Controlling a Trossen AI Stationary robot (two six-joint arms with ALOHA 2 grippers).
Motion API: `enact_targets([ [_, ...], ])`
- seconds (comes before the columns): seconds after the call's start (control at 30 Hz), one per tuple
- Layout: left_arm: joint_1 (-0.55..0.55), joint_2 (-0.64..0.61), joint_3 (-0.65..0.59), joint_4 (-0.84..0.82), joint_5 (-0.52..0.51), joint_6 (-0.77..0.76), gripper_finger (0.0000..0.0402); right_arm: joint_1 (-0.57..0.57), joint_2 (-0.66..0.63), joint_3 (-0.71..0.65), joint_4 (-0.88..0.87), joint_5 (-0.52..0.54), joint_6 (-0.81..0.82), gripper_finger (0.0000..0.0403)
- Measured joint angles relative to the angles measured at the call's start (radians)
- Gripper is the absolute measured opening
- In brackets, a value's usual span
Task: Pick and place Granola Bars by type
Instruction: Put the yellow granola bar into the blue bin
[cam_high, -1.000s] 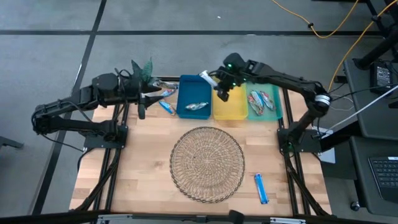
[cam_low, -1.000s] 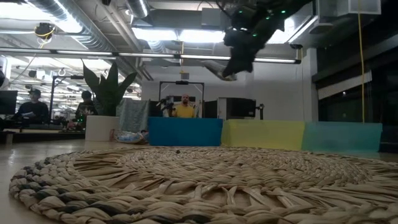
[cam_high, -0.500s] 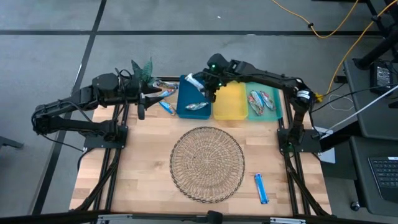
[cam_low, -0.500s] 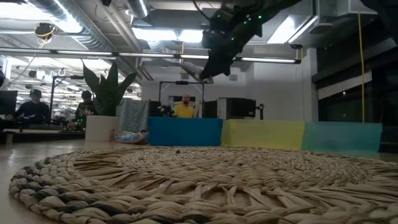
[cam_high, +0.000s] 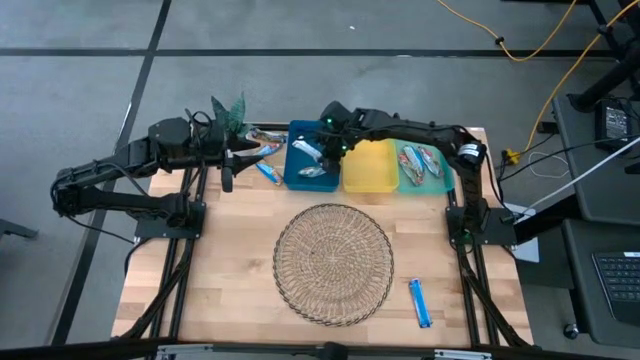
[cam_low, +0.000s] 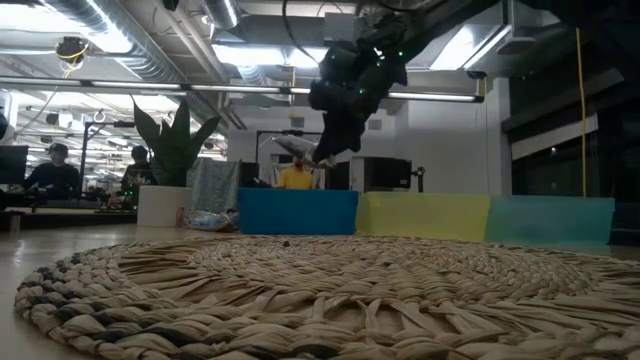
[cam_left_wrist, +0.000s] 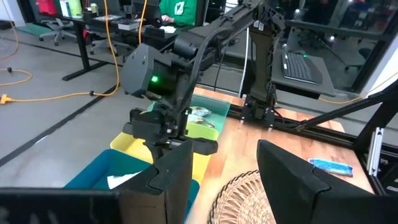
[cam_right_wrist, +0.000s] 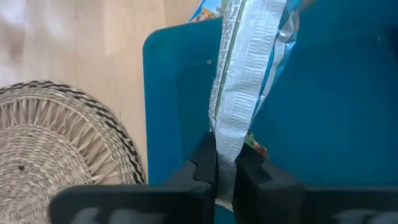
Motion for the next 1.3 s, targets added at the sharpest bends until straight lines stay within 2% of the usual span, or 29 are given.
enact_targets([
  [0.27,0.000,0.000,0.000,0.000,0.000,-0.002,0.0171,0.001,0.043,0.000,-0.005,0.000,0.003,0.0036],
  [0.53,0.000,0.000,0.000,0.000,-0.001,-0.002,0.0171,0.011,0.102,-0.001,-0.007,0.001,0.004,0.0022],
  [0.73,0.000,0.000,0.000,0.000,-0.002,-0.001,0.0171,0.011,0.133,-0.001,-0.007,0.001,0.030,0.0038],
  [0.87,0.000,0.001,0.000,0.000,-0.002,0.000,0.0171,0.011,0.143,-0.001,-0.004,0.001,0.031,0.0034],
  [1.07,0.000,0.002,0.000,0.000,-0.003,0.008,0.0171,0.011,0.143,-0.001,0.000,0.056,0.033,0.0022],
  [1.3,0.000,0.002,0.000,0.000,-0.004,0.009,0.0171,-0.008,0.143,-0.001,0.010,0.104,0.106,0.0035],
])
